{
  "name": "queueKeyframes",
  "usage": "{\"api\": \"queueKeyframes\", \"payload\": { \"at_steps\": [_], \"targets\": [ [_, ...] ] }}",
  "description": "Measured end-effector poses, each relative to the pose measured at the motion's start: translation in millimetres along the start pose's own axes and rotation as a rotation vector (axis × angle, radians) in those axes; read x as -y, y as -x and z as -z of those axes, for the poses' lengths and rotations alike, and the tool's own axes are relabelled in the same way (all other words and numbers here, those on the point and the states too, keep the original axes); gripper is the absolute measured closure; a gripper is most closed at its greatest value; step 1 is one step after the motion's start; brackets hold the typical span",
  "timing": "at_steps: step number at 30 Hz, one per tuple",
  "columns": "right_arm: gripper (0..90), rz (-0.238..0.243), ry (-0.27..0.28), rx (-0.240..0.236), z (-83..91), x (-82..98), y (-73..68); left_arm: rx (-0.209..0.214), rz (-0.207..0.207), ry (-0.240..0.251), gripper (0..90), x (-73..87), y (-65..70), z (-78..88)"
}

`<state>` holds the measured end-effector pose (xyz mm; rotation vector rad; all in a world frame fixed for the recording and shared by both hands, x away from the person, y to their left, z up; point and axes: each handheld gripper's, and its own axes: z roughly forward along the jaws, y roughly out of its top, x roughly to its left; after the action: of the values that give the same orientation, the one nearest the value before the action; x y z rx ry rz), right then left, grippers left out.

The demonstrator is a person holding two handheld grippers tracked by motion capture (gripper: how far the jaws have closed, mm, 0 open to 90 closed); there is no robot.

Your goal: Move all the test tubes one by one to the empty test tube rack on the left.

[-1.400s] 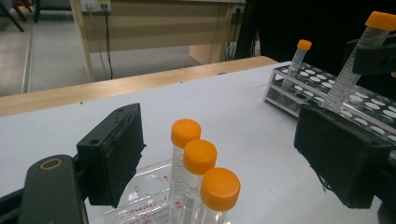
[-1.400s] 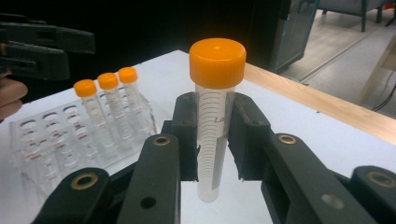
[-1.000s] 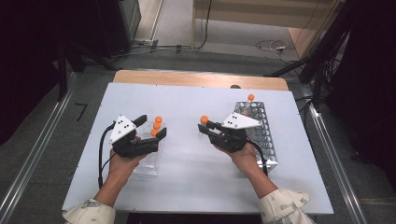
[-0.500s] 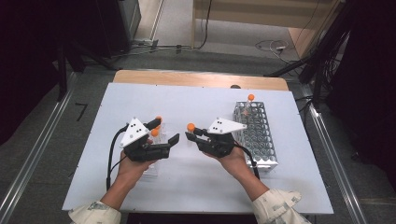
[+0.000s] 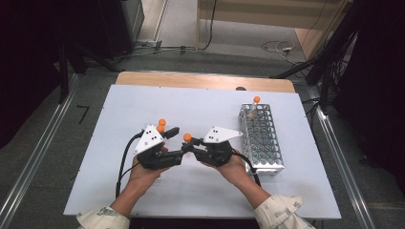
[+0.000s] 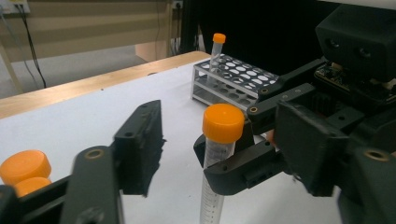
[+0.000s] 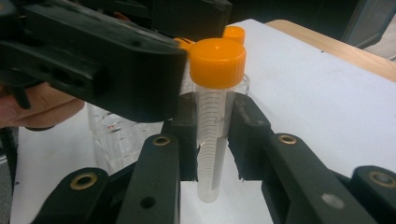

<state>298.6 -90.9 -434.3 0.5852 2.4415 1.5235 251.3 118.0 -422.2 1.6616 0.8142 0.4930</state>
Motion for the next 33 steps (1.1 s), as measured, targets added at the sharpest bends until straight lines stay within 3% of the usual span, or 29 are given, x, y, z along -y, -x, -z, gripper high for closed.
{"api": "queueKeyframes", "payload": {
  "at_steps": [5, 11, 17, 28, 33],
  "targets": [
    [71.0, -0.001, -0.004, -0.007, -1.1, 0.6, -1.6, 0.007, -0.003, 0.005, 52.6, 1.2, -0.8, 0.6],
    [71.0, 0.003, -0.006, -0.013, -2.4, 1.1, -3.5, 0.019, -0.015, -0.003, 63.1, 1.9, 0.3, 0.6],
    [71.0, -0.005, -0.002, -0.023, -2.9, 1.4, -3.1, 0.017, -0.018, -0.005, 68.4, 2.8, 0.7, -0.3],
    [70.4, -0.007, -0.004, -0.023, -3.2, 2.0, -3.1, 0.017, -0.020, -0.008, 70.1, 2.9, 0.3, -0.1],
    [57.3, -0.007, -0.002, -0.039, -3.8, 2.2, -3.4, 0.015, -0.018, -0.005, 70.3, 2.0, 0.1, 1.1]
  ]
}}
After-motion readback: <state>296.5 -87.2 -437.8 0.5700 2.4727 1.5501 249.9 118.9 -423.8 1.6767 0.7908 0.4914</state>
